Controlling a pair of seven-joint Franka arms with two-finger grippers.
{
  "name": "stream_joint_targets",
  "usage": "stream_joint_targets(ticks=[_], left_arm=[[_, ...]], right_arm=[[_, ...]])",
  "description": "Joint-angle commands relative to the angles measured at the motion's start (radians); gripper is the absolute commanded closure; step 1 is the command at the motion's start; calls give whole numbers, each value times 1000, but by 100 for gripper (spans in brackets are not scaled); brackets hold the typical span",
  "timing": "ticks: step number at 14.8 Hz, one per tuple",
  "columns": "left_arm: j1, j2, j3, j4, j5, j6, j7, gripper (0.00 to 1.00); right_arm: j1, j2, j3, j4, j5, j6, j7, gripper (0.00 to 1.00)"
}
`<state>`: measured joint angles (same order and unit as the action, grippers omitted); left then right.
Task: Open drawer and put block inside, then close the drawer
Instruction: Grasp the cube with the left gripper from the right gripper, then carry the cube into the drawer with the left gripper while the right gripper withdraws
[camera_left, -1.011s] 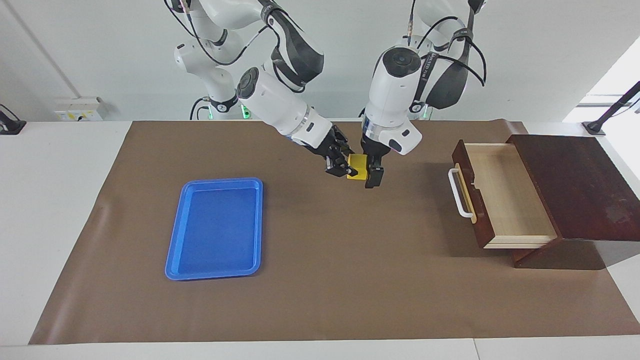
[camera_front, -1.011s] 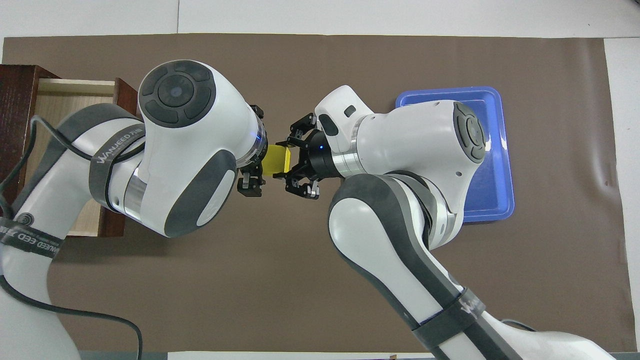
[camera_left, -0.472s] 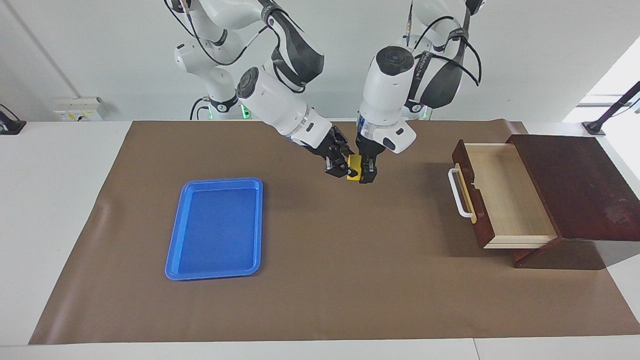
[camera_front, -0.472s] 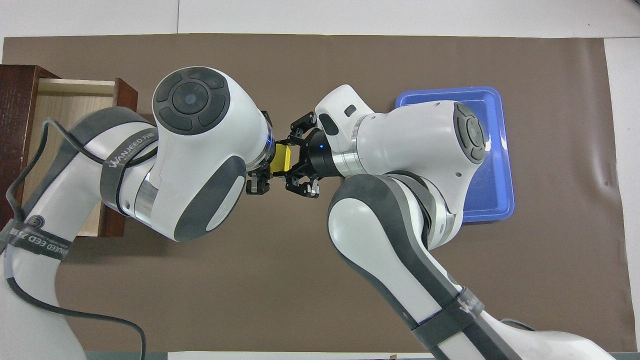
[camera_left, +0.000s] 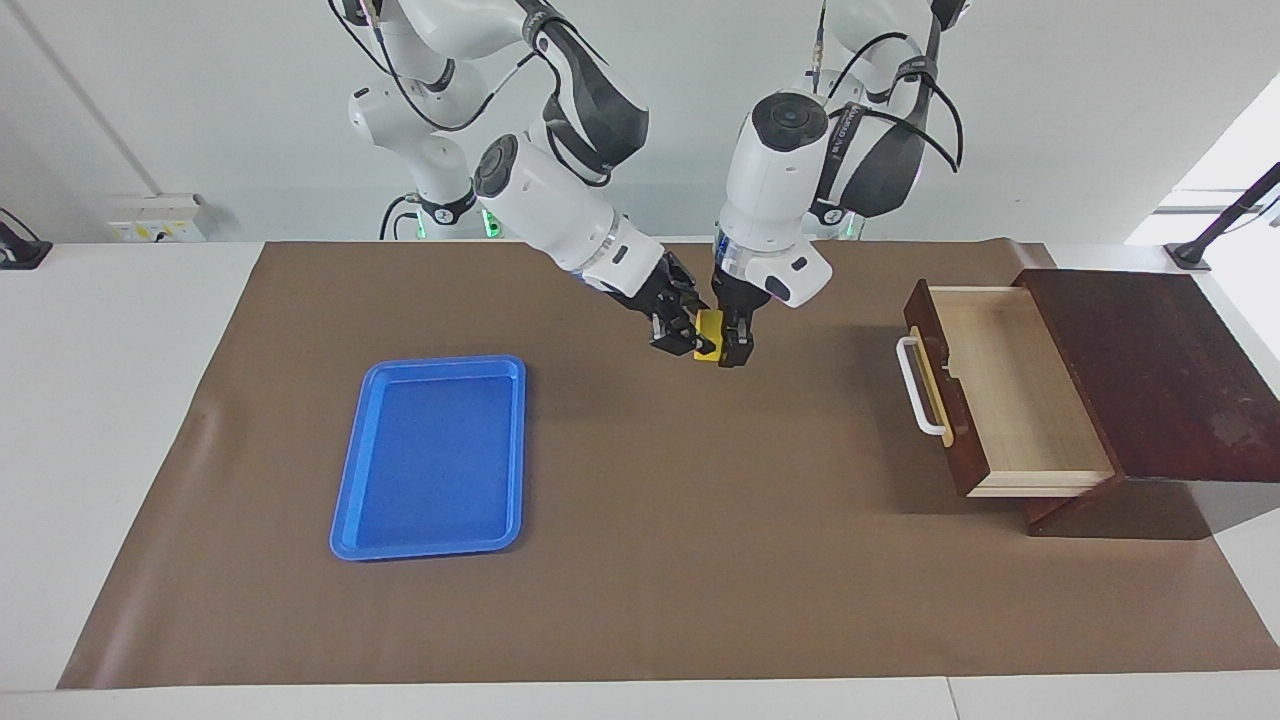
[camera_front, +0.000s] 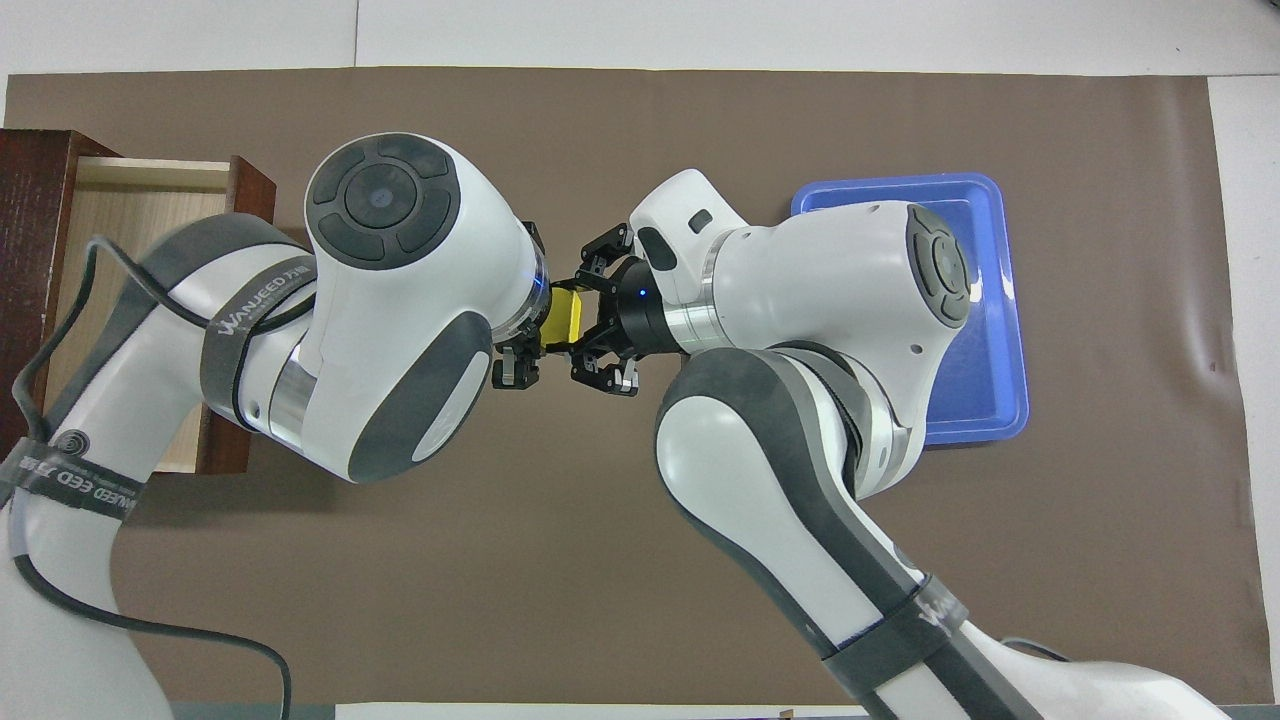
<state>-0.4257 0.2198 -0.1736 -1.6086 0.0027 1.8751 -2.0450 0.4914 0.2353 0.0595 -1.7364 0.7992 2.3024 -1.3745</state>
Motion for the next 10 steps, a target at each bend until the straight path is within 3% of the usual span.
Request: stream_joint_targets(ticks=[1, 6, 10], left_arm=[[1, 9, 11, 16, 10, -8, -4, 100], [44, -2, 22, 27, 10, -69, 95, 100], [221, -74, 22, 21, 0, -129, 308, 100]], right_arm=[[1, -8, 0, -5, -12, -5, 34, 0], [-17, -14, -1, -6, -11, -37, 34, 0], [-114, -16, -6, -2, -11, -135, 37, 0]])
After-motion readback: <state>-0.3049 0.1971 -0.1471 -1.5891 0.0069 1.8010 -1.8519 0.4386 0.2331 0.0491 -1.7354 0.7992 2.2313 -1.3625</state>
